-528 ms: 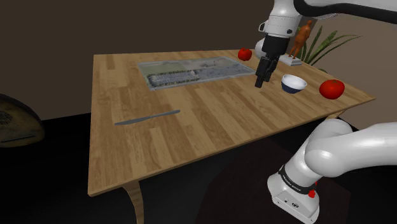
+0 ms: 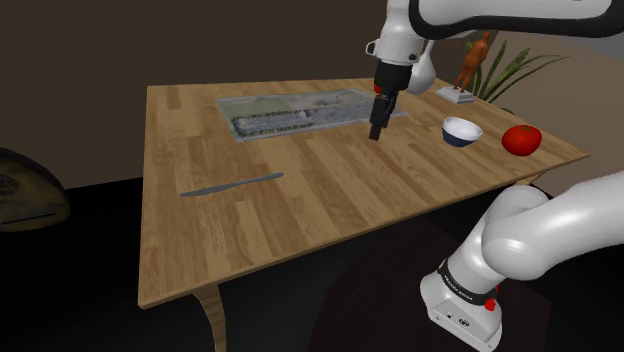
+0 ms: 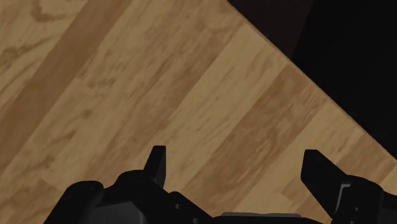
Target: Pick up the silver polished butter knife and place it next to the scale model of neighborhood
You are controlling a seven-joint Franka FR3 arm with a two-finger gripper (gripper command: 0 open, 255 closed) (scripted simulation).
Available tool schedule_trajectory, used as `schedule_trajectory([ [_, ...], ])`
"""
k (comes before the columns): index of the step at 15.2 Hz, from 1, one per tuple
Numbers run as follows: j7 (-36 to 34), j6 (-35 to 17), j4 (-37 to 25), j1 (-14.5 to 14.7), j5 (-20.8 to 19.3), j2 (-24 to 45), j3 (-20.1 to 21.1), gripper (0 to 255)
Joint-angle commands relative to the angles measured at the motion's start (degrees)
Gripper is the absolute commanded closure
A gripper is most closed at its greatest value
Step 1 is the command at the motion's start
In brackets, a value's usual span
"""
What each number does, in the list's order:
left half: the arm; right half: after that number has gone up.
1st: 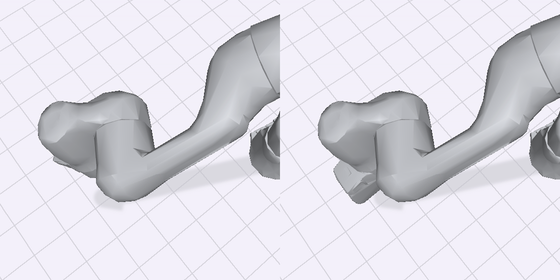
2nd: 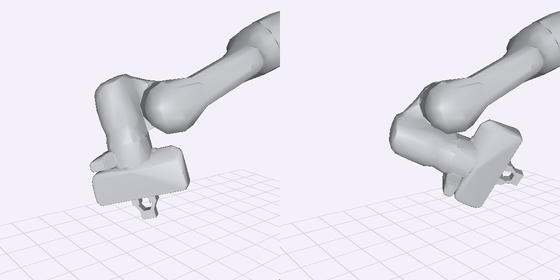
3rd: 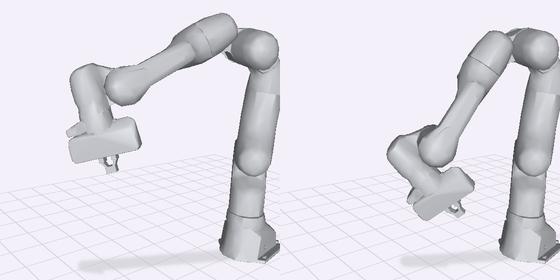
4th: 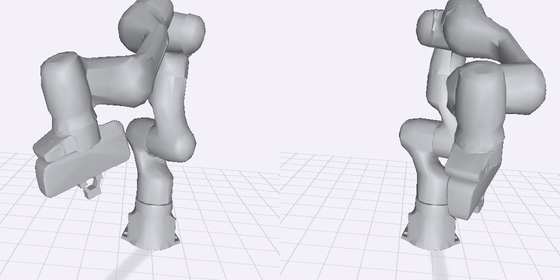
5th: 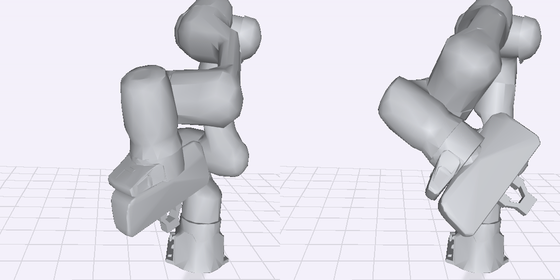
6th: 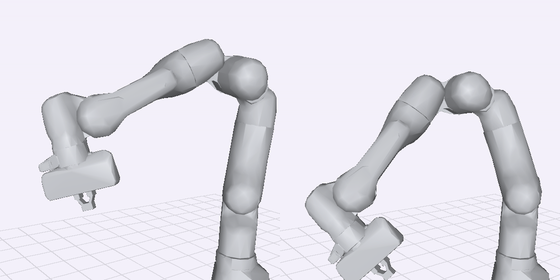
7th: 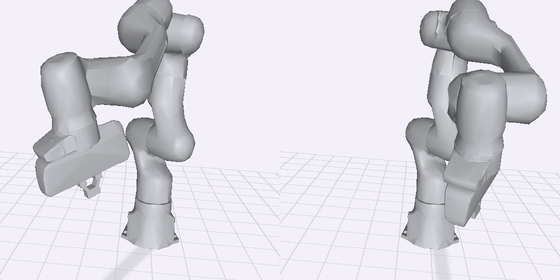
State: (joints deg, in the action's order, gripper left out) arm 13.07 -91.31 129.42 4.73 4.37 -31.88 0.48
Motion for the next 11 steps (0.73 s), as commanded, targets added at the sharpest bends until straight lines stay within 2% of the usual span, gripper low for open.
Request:
schedule_trajectory([
  [1, 2.65, -2.56, -1.81, 1.13, -0.31, 4.10, 0.35, 0],
  [11, 12.76, -11.30, -13.18, 6.34, -2.07, 22.89, 4.20, 0],
])
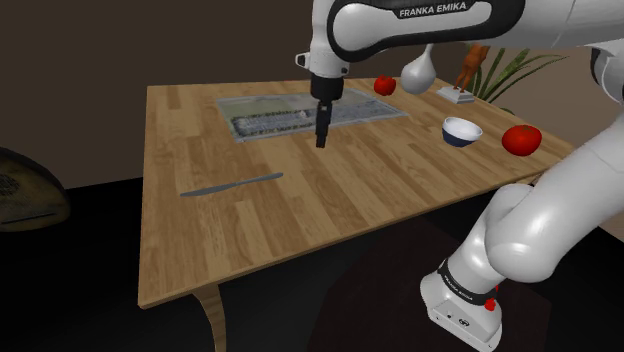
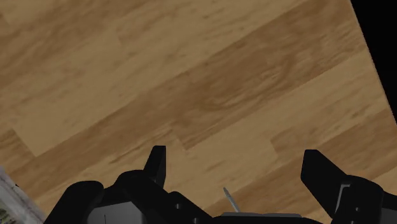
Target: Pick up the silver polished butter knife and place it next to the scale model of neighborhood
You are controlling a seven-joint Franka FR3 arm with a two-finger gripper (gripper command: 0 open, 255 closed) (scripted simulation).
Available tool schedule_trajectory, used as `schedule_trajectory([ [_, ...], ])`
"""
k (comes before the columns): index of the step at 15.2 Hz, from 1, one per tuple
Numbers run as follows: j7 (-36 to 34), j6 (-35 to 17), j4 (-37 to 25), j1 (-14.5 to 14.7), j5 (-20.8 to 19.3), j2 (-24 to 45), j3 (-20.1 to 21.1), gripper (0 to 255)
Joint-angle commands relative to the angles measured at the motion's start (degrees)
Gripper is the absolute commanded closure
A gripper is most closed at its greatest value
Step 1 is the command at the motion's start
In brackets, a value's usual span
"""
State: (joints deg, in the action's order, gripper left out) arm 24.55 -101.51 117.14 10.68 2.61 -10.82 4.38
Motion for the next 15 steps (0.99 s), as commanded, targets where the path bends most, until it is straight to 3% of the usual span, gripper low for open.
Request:
schedule_trajectory([
  [1, 2.15, -1.70, -2.23, 0.86, -0.61, 3.62, 0.77, 0],
  [15, 12.39, -6.19, -23.07, 8.56, -7.91, 27.35, 7.61, 0],
])
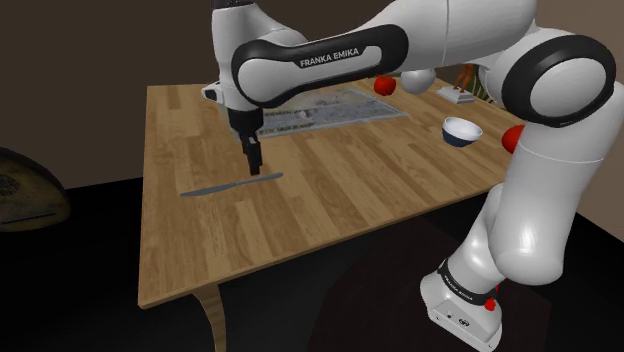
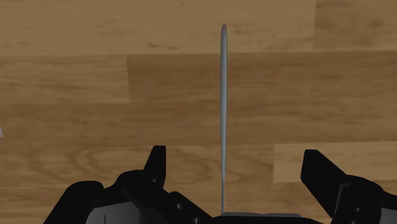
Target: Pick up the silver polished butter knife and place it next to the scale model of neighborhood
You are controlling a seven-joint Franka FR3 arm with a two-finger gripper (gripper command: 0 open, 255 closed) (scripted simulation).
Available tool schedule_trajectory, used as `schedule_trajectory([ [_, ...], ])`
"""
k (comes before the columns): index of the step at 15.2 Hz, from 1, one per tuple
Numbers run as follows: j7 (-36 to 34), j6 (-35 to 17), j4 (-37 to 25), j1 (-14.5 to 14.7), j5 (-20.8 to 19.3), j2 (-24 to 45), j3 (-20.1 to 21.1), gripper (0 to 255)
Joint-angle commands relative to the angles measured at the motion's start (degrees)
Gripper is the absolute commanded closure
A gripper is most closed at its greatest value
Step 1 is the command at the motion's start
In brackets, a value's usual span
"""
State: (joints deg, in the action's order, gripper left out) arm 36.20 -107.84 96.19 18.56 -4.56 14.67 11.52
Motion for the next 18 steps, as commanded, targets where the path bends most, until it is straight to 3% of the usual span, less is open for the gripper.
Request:
schedule_trajectory([
  [1, 1.01, 0.10, -2.75, 0.96, -1.01, 2.49, 0.62, 0],
  [8, 0.72, -5.31, 1.57, 0.86, -1.40, 3.62, 0.42, 0],
  [16, 0.72, -5.30, 1.56, 0.86, -1.40, 3.62, 0.42, 0],
  [17, 0.72, -5.30, 1.56, 0.86, -1.40, 3.62, 0.42, 255],
  [18, 0.72, -5.30, 1.56, 0.86, -1.40, 3.62, 0.42, 255],
])
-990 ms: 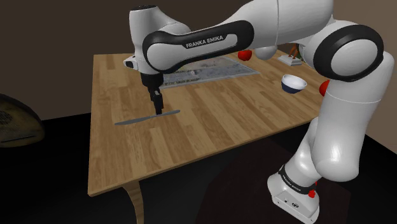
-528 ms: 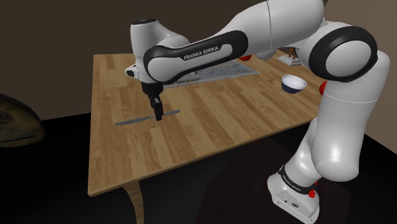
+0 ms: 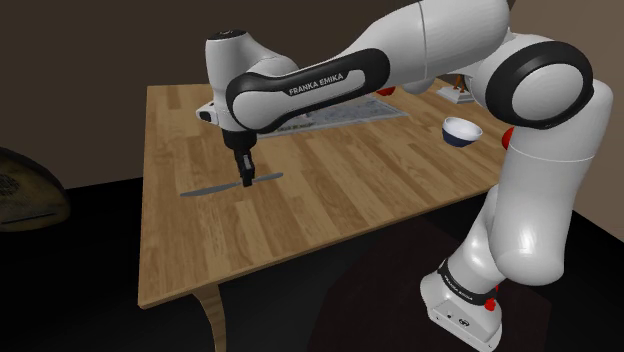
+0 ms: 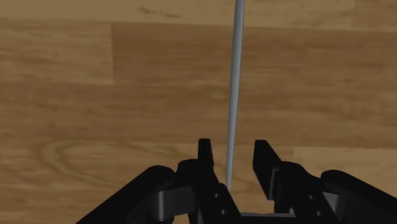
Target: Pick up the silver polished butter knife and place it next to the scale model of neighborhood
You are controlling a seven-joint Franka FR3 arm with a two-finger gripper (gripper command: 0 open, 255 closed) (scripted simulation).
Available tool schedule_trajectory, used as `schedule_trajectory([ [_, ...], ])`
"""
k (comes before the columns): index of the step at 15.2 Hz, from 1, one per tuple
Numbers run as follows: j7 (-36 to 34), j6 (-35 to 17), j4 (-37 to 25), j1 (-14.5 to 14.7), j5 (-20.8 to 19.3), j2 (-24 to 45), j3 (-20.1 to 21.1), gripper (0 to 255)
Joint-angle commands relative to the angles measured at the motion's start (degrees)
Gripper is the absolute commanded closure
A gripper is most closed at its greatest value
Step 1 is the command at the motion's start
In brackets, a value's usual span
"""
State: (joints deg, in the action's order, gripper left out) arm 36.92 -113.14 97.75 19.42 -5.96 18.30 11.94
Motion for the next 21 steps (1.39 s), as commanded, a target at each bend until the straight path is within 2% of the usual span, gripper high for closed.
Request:
schedule_trajectory([
  [1, 0.00, 0.00, 0.00, 0.00, 0.00, 0.00, 0.00, 255],
  [8, 0.00, -0.01, 0.01, 0.00, 0.00, 0.00, 0.00, 255],
  [21, 0.68, 9.19, -7.19, 0.04, 0.68, -2.07, 0.25, 255],
])
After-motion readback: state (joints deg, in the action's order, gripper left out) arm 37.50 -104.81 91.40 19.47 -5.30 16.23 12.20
